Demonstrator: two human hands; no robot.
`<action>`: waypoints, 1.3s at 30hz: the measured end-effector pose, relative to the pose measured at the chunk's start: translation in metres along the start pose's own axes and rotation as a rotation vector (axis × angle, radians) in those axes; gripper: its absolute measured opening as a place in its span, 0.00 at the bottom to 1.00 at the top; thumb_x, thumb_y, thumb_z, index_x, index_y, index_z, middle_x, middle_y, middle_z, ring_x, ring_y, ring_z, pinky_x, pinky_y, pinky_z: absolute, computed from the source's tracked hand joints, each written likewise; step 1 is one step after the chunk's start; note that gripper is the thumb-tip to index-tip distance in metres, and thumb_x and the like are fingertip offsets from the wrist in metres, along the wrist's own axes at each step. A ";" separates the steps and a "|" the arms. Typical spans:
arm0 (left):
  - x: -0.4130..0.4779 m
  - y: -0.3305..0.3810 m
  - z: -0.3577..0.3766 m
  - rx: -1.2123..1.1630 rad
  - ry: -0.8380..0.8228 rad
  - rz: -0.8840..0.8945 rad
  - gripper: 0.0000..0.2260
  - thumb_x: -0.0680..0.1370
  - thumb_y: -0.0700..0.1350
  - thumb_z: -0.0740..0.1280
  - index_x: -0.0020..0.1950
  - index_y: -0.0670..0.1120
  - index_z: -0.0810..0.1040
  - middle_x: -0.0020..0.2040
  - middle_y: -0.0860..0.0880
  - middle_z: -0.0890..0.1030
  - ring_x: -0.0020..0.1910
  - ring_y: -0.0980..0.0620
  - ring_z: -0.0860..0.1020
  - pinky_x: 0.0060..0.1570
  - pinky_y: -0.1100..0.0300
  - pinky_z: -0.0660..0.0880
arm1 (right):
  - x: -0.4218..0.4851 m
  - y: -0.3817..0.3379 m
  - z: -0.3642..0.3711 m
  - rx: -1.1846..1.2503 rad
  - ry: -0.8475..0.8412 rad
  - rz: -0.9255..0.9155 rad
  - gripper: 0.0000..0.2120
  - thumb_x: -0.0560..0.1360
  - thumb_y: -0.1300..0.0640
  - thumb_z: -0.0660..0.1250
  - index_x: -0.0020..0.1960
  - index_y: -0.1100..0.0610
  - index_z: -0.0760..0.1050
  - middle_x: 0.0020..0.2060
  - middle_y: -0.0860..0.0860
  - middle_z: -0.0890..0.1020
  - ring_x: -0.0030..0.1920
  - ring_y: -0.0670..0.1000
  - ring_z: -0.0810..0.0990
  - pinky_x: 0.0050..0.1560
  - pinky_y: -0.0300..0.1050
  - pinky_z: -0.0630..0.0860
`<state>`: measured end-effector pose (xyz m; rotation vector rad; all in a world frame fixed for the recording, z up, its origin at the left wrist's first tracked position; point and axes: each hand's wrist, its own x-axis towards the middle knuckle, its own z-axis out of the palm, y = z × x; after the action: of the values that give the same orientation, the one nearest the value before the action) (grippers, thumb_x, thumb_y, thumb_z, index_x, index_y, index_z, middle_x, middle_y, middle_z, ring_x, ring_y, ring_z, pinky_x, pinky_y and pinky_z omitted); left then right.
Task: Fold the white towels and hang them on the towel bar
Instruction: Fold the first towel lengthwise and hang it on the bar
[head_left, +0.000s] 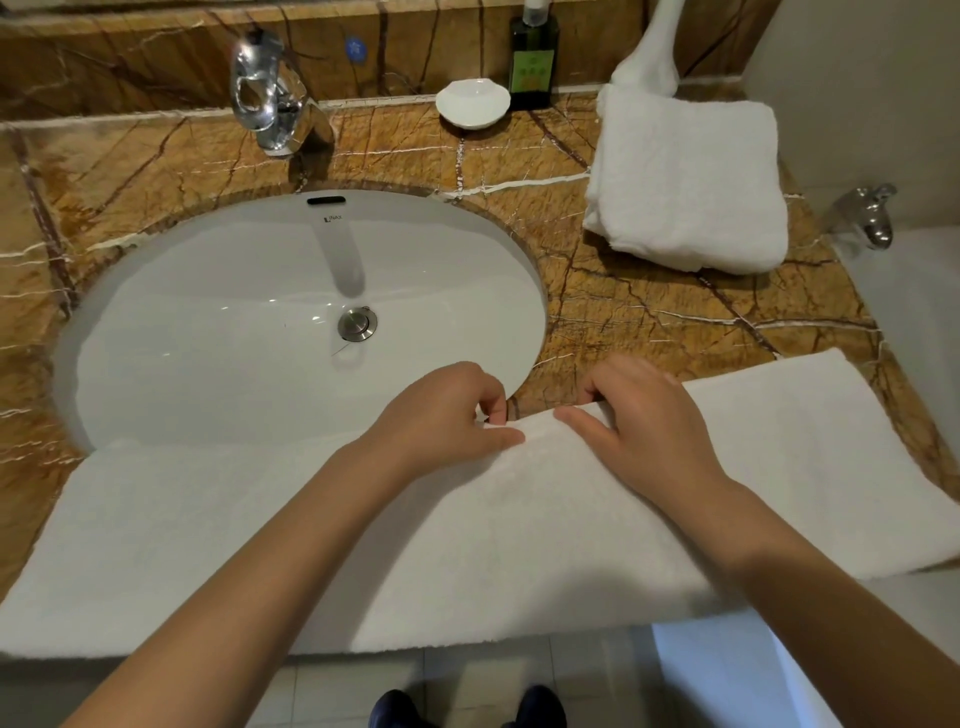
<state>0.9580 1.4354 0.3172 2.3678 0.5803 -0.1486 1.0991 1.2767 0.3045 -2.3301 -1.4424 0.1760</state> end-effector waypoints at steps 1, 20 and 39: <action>-0.001 0.002 0.000 -0.007 -0.019 -0.001 0.10 0.71 0.52 0.73 0.38 0.47 0.78 0.41 0.50 0.77 0.40 0.53 0.76 0.45 0.52 0.74 | -0.001 -0.001 0.000 0.015 -0.004 -0.006 0.11 0.73 0.45 0.68 0.40 0.52 0.72 0.39 0.46 0.74 0.43 0.49 0.71 0.42 0.46 0.68; -0.006 0.001 0.013 0.614 0.434 0.187 0.14 0.73 0.49 0.72 0.35 0.43 0.72 0.18 0.47 0.68 0.19 0.46 0.59 0.31 0.60 0.62 | -0.055 -0.020 0.009 -0.242 -0.208 0.117 0.32 0.76 0.34 0.35 0.78 0.44 0.42 0.78 0.49 0.45 0.77 0.50 0.39 0.76 0.56 0.41; -0.158 -0.031 0.052 0.416 0.211 -0.219 0.27 0.80 0.60 0.45 0.76 0.52 0.59 0.76 0.44 0.60 0.74 0.43 0.60 0.69 0.45 0.56 | -0.064 0.007 -0.015 -0.238 -0.244 0.167 0.33 0.75 0.31 0.37 0.77 0.42 0.44 0.78 0.49 0.47 0.77 0.49 0.39 0.75 0.59 0.42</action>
<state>0.8057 1.3642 0.3004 2.7350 0.9915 -0.1272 1.0796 1.2137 0.3090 -2.7036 -1.4459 0.3641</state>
